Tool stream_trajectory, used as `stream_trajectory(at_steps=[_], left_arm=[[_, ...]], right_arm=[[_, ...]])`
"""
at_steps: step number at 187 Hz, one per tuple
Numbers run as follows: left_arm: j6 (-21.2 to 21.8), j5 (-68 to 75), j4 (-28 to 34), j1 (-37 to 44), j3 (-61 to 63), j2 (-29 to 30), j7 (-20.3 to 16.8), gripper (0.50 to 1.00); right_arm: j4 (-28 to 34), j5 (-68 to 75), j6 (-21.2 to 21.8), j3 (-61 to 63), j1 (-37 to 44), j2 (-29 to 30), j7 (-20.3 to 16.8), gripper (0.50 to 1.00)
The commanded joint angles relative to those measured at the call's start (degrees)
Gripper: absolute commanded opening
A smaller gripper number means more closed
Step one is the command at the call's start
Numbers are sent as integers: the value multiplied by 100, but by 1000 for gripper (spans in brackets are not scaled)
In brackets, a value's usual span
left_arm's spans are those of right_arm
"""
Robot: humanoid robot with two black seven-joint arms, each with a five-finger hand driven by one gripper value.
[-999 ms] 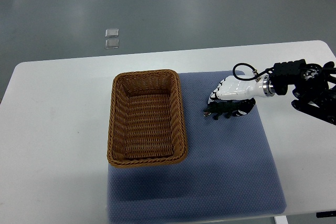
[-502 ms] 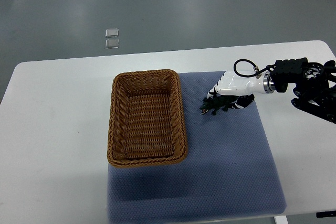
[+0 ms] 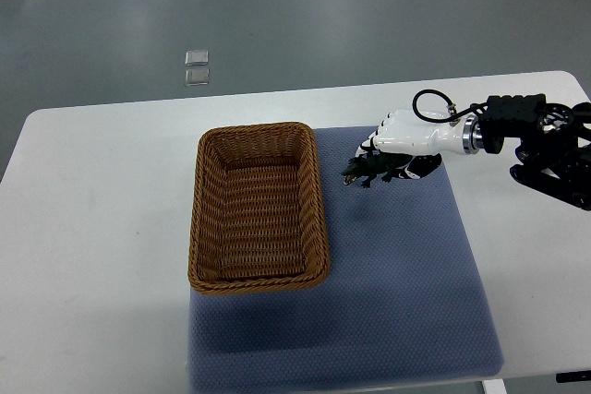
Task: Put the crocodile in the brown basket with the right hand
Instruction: 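Lift the crocodile and carry it over the wicker basket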
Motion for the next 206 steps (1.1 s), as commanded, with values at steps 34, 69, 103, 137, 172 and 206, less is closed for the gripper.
stream_trajectory(at_steps=[34, 69, 103, 137, 172, 206], left_arm=[[0, 0, 0, 0, 0, 0, 2, 1000], [0, 0, 0, 0, 0, 0, 2, 1000], [0, 0, 0, 0, 0, 0, 2, 1000], [0, 0, 0, 0, 0, 0, 2, 1000], [0, 0, 0, 0, 0, 0, 2, 1000], [0, 0, 0, 0, 0, 0, -6, 1000]], right_arm=[[59, 82, -11, 330, 282, 29, 106, 500], [296, 73, -231, 365, 414, 196, 238, 500], [577, 73, -495, 365, 449, 565, 319, 509], [674, 64, -749, 347, 396, 987, 319, 529], [709, 56, -838, 321, 247, 1145, 319, 631], [709, 47, -846, 303, 115, 1137, 319, 846]])
